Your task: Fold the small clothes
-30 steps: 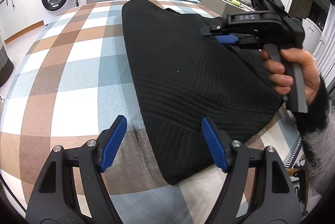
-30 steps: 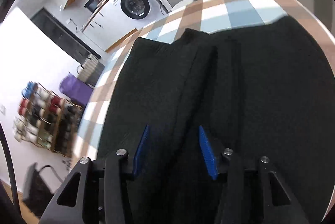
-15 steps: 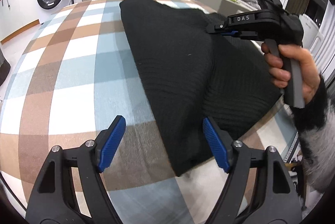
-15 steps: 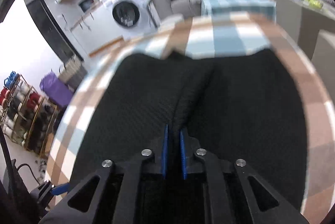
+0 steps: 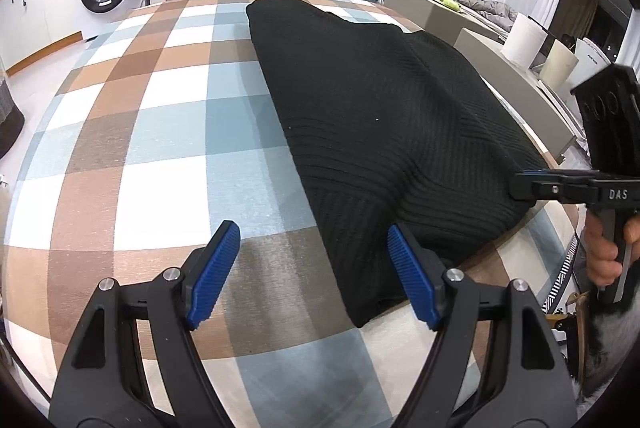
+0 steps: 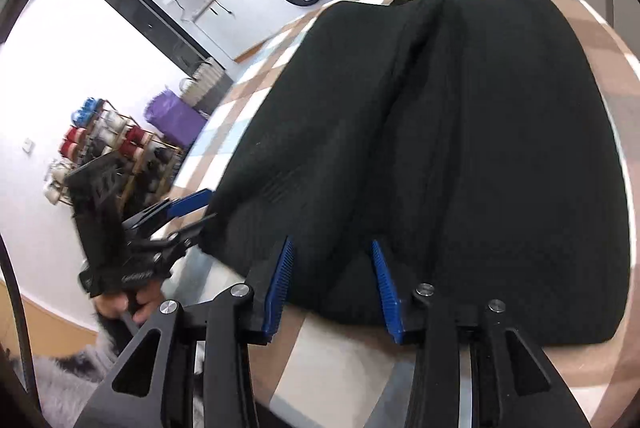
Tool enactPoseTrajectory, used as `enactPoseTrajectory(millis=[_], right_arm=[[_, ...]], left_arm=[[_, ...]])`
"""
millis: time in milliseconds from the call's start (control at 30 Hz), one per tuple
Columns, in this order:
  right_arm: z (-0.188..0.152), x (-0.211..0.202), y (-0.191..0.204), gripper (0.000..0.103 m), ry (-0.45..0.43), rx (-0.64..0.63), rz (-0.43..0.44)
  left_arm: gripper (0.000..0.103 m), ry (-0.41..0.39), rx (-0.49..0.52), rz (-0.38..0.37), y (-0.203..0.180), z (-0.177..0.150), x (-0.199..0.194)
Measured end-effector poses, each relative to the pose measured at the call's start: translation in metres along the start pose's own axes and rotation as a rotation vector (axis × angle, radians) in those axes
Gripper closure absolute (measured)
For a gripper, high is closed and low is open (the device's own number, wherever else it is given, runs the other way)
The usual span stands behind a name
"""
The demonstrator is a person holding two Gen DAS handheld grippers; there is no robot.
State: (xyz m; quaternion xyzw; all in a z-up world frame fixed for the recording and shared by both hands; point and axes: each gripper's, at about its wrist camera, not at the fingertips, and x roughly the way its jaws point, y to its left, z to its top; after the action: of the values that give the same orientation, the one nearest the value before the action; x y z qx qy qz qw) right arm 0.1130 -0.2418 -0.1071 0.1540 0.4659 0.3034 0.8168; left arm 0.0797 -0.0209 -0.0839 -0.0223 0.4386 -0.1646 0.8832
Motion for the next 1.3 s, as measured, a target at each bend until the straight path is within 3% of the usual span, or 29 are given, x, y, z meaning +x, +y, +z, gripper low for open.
enactPoseTrajectory(millis=[67,133,200,300,533,633,667,700,733,800,933,1067,1300], right_arm=[[-0.006,-0.005,0.000,0.082,-0.029,-0.015,0.045],[-0.009,-0.005,-0.002,0.083,-0.041,-0.030,0.050],[-0.013,0.001,-0.005,0.083,-0.005,-0.030,-0.014],[-0.014,0.001,-0.008,0.081,0.019,-0.027,-0.003],[-0.003,0.002,-0.009,0.076,-0.013,-0.024,0.016],[-0.002,0.015,-0.001,0.076,0.029,-0.068,-0.016],[-0.004,0.018,0.002,0.080,0.026,-0.096,-0.033],[-0.006,0.018,0.006,0.091,0.006,-0.128,-0.049],[-0.008,0.013,0.011,0.094,-0.037,-0.150,-0.038],[-0.011,0.004,0.014,0.094,-0.083,-0.164,-0.031],[-0.016,0.018,0.010,0.093,-0.006,-0.138,-0.097],[-0.010,0.014,0.010,0.077,-0.007,-0.095,-0.061],[0.022,0.025,-0.008,0.080,-0.095,0.035,-0.004]], left_arm=[[0.029,0.009,-0.002,0.008,0.003,-0.001,0.000],[0.029,0.030,-0.010,0.011,0.007,-0.002,0.003],[0.028,0.036,0.005,0.024,0.007,-0.004,0.001],[0.027,0.045,-0.009,0.022,0.010,-0.005,-0.001],[0.027,-0.010,-0.024,-0.017,0.006,-0.001,-0.011],[0.027,-0.011,-0.014,-0.007,0.002,-0.002,-0.011],[0.027,-0.012,-0.016,-0.010,0.002,-0.002,-0.011],[0.027,-0.013,-0.019,-0.013,0.002,-0.002,-0.011],[0.027,-0.015,-0.021,-0.015,0.003,-0.002,-0.012],[0.027,-0.020,-0.022,-0.017,0.003,-0.002,-0.012],[0.027,-0.013,-0.024,-0.011,0.004,-0.003,-0.011],[0.027,-0.019,-0.023,-0.017,0.003,-0.002,-0.012],[0.027,-0.023,-0.019,-0.021,-0.002,-0.002,-0.011]])
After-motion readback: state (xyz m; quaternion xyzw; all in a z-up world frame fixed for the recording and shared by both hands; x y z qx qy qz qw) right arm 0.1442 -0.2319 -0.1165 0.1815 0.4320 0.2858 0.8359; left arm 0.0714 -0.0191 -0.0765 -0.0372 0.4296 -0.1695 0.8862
